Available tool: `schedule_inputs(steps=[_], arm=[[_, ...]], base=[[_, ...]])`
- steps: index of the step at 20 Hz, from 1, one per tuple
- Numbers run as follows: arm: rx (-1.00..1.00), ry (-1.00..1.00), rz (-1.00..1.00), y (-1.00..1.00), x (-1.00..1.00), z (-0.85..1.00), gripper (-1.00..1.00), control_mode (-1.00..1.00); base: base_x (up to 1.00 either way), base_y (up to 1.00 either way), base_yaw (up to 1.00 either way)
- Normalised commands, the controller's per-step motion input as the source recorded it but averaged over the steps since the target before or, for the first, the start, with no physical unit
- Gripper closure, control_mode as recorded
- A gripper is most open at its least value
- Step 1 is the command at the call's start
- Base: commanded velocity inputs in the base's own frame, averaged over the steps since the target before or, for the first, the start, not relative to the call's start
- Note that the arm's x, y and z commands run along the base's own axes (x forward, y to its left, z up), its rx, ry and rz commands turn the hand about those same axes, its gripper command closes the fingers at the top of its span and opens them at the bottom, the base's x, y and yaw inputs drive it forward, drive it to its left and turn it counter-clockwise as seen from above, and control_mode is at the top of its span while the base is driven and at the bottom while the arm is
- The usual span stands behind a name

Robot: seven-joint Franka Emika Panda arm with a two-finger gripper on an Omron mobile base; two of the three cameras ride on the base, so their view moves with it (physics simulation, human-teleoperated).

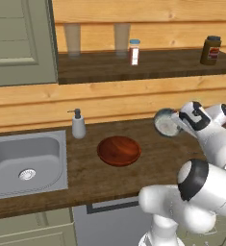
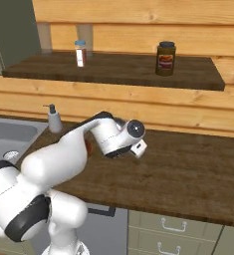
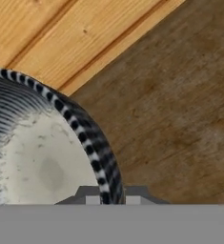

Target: Pick up the bowls on the counter and stack them on top of one another in the open cabinet. Place the smaller bowl on top of the larger bowl.

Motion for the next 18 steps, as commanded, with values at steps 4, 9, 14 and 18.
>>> schedule_inputs(steps=[4, 9, 14, 18], arm=[[-0.08, 0.04, 0.05, 1.0, -0.3, 0.87, 1.0, -1.0], [-0.15, 0.14, 0.13, 1.0, -0.26, 0.43, 1.0, -1.0], [-0.09, 0.28, 0.1, 1.0, 0.0, -0.08, 1.0, -1.0], [-0.01, 0.23, 0.13, 0.62, 0.05, -0.39, 1.0, -1.0]], base=[[0.0, 0.0, 0.0], [0.0, 0.0, 0.0], [0.0, 0.0, 0.0], [0.0, 0.0, 0.0]])
